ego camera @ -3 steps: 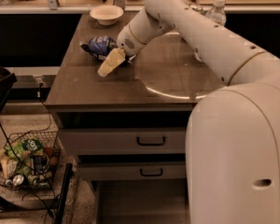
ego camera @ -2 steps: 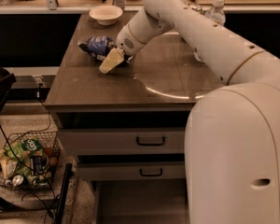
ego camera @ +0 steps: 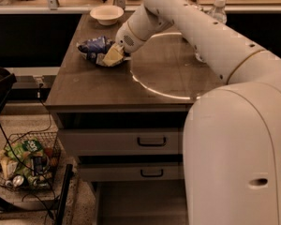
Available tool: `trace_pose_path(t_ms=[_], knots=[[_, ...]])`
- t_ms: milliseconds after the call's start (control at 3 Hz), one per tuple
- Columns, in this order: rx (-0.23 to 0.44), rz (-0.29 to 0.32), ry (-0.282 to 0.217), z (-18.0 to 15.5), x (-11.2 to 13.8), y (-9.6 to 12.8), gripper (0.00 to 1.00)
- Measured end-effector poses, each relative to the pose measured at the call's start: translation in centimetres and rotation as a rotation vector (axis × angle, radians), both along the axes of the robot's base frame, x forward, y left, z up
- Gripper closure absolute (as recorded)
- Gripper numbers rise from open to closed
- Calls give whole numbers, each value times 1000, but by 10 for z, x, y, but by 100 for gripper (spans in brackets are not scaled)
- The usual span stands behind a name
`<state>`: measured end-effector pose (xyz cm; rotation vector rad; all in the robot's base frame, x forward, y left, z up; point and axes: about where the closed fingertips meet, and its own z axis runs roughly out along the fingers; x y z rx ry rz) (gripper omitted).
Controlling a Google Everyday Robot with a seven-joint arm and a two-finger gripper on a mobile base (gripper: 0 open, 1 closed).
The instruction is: Place blue chip bag into bottom drawer
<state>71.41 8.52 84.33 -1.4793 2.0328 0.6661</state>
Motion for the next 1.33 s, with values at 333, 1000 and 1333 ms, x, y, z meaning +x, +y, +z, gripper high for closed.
trace_pose_path(t_ms=[333,1000,1333], knots=[[0,0,0,0,0,0,100],[0,0,0,1,0,0,100],[0,0,0,1,0,0,100]])
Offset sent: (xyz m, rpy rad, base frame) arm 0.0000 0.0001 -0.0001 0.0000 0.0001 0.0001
